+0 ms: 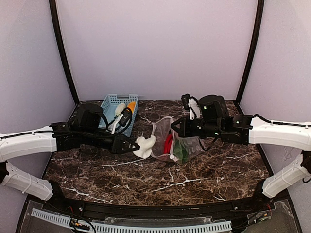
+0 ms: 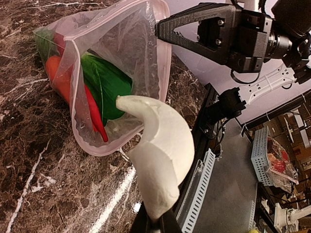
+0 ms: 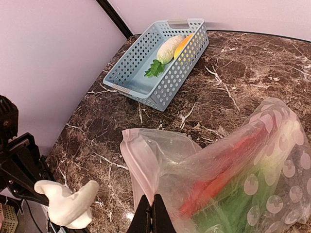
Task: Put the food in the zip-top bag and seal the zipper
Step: Place the fake vegetable in the zipper food storage bag, then adjust the zipper food storage bag at the center of the board.
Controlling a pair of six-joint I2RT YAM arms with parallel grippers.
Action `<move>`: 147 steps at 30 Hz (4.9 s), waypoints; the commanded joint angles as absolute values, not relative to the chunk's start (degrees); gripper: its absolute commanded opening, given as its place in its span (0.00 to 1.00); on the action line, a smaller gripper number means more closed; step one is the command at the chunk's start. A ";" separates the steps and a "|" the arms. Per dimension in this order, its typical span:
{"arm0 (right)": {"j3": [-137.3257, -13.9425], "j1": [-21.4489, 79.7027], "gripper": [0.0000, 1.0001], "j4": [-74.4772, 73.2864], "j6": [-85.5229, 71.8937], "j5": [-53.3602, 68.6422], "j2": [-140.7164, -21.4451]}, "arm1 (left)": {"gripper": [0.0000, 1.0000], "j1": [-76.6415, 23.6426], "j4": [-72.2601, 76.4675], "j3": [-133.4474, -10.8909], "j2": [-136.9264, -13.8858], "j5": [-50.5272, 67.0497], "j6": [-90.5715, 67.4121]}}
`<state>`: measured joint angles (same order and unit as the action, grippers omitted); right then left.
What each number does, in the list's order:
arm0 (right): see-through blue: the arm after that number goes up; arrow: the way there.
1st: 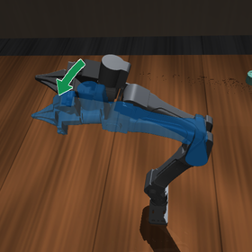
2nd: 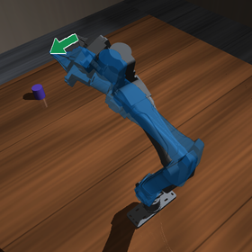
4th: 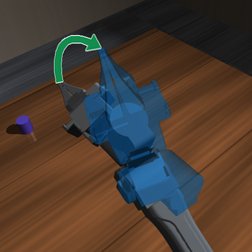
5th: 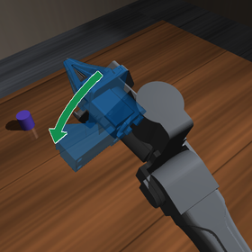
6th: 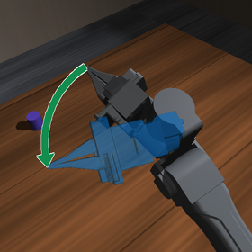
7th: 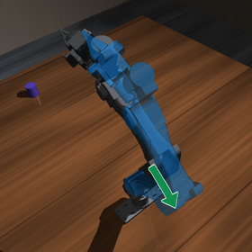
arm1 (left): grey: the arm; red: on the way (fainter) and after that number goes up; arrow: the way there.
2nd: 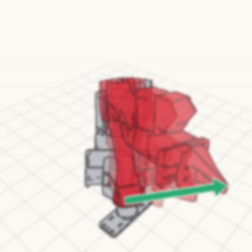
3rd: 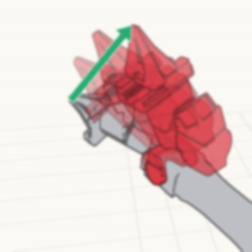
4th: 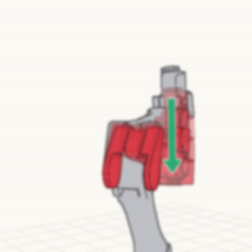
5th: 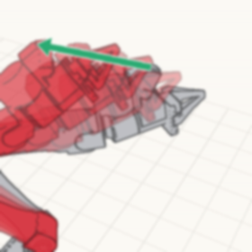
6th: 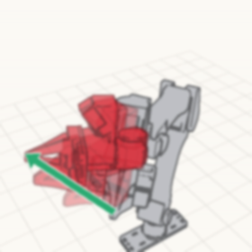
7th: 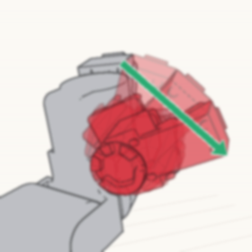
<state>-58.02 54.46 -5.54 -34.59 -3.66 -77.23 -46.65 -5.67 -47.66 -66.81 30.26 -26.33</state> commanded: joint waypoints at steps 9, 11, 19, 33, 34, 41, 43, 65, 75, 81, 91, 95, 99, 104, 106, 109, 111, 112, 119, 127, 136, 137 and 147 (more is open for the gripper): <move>-57.47 55.08 0.00 -2.91 -33.93 -3.85 -76.41 | 0.01 -50.12 3.00 -53.06 -77.87 28.63 -27.84; -57.56 55.05 0.00 -2.85 -33.84 -3.56 -76.63 | 0.01 -50.24 3.25 -53.77 -79.10 27.24 -28.12; -57.58 55.10 0.00 -2.05 -32.95 -0.24 -76.37 | 0.01 -50.27 0.64 -56.70 -81.51 19.55 -28.97; -57.34 55.26 0.00 1.67 -30.83 9.16 -76.55 | 0.01 -50.25 3.76 -59.76 -87.31 20.81 -31.35; -57.33 55.28 0.00 1.67 -30.81 9.25 -76.55 | 0.01 -50.26 3.81 -60.25 -87.86 20.60 -31.53; -56.94 55.46 0.00 1.91 -31.01 9.47 -76.57 | 0.01 -50.19 7.16 -61.37 -90.60 18.01 -34.99; -56.87 55.45 0.00 2.01 -31.22 9.48 -76.66 | 0.01 -50.25 8.82 -61.48 -91.45 17.40 -36.00; -56.60 55.46 0.00 1.54 -31.37 7.29 -76.72 | 0.31 -51.33 4.23 -63.65 -93.20 13.66 -32.57; -56.30 55.45 0.00 0.66 -31.11 6.17 -75.52 | 0.46 -51.28 -1.01 -61.36 -84.65 16.10 -29.52; -56.18 55.41 0.00 0.62 -31.03 5.98 -75.30 | 0.44 -50.04 -6.22 -57.47 -78.05 13.75 -28.66; -56.28 55.40 0.00 0.44 -31.30 6.15 -75.03 | 0.53 -47.05 2.82 -49.34 -78.76 19.52 -35.24; -56.22 55.38 0.00 0.44 -31.38 6.13 -75.06 | 0.50 -46.94 4.37 -50.15 -82.04 20.92 -35.84; -56.08 55.41 0.00 0.29 -31.43 5.99 -74.68 | 0.42 -46.79 5.05 -51.27 -84.49 20.88 -35.71; -55.84 55.43 0.00 0.18 -31.24 5.33 -74.19 | 0.24 -46.76 4.01 -52.69 -86.23 20.43 -35.87; -55.89 55.46 0.00 0.18 -31.20 5.15 -74.08 | 0.14 -46.76 4.34 -52.84 -86.12 20.62 -36.12; -55.94 55.44 0.00 0.20 -31.08 4.54 -74.09 | 0.02 -46.76 4.20 -53.55 -84.86 20.85 -36.29; -56.30 55.46 0.00 -1.82 -30.97 3.44 -73.82 | 0.01 -46.72 3.73 -54.31 -83.59 21.35 -36.23; -56.48 55.46 0.00 -2.36 -30.75 2.55 -73.64 | 0.01 -46.77 3.70 -54.80 -82.49 21.53 -36.31; -58.20 55.45 0.00 -7.00 -28.39 -3.12 -72.21 | 0.01 -46.85 2.39 -55.09 -79.80 21.87 -36.22; -57.80 55.43 0.00 -7.63 -28.44 -3.96 -71.54 | 0.01 -46.81 2.55 -53.45 -81.81 21.86 -37.73; -57.98 55.43 0.00 -7.64 -28.24 -3.69 -71.80 | 0.52 -45.96 -3.68 -55.11 -79.45 21.46 -34.30; -58.00 55.39 0.00 -7.65 -28.24 -3.67 -71.78 | 0.58 -45.09 -5.58 -55.88 -78.71 21.54 -33.76; -57.75 55.46 0.00 -7.26 -28.15 -2.88 -72.16 | 0.78 -28.49 -23.28 -66.17 -82.29 19.44 -17.82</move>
